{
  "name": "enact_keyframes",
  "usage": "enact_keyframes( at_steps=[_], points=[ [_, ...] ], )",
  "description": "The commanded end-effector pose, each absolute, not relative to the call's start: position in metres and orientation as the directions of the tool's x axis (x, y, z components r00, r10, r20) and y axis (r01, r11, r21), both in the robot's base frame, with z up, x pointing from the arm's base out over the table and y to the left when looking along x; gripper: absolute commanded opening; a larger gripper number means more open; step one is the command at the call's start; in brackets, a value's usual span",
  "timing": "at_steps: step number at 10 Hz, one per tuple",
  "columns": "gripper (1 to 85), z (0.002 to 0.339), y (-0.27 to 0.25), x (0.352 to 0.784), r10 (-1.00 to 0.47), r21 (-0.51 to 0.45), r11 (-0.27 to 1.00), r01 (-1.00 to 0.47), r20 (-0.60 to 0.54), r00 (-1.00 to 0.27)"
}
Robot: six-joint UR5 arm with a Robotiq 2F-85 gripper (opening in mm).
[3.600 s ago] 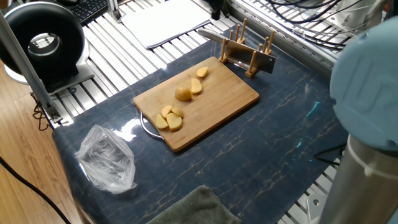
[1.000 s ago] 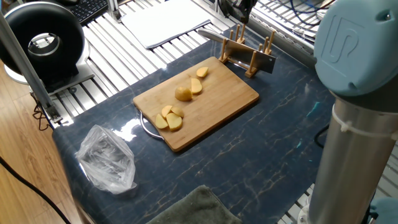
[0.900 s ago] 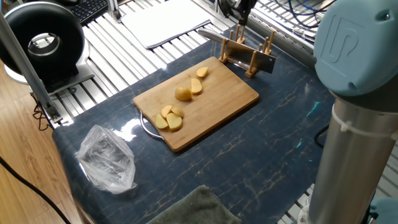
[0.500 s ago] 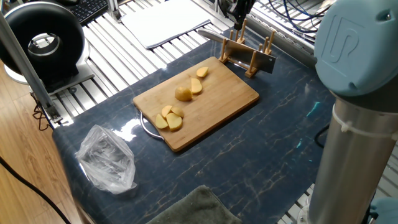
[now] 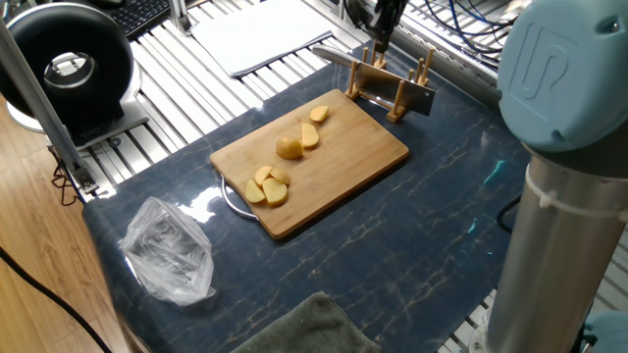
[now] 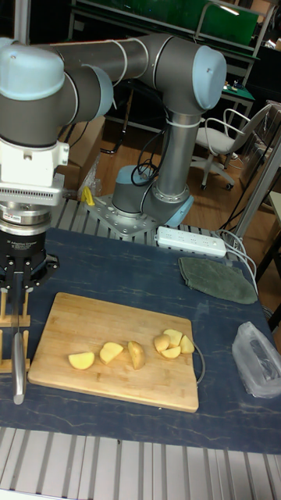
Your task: Chop the potatoes
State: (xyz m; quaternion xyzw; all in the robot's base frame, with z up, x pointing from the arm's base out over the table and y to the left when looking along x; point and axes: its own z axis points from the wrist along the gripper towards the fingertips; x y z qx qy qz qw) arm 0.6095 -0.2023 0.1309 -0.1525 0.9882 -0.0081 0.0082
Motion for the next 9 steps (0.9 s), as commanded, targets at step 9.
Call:
enact_keyframes(
  at_steps=[9],
  points=[
    [33.0,0.095,-0.201,0.603,-0.380,-0.044,0.924,-0.379,-0.011,-0.925]
  ],
)
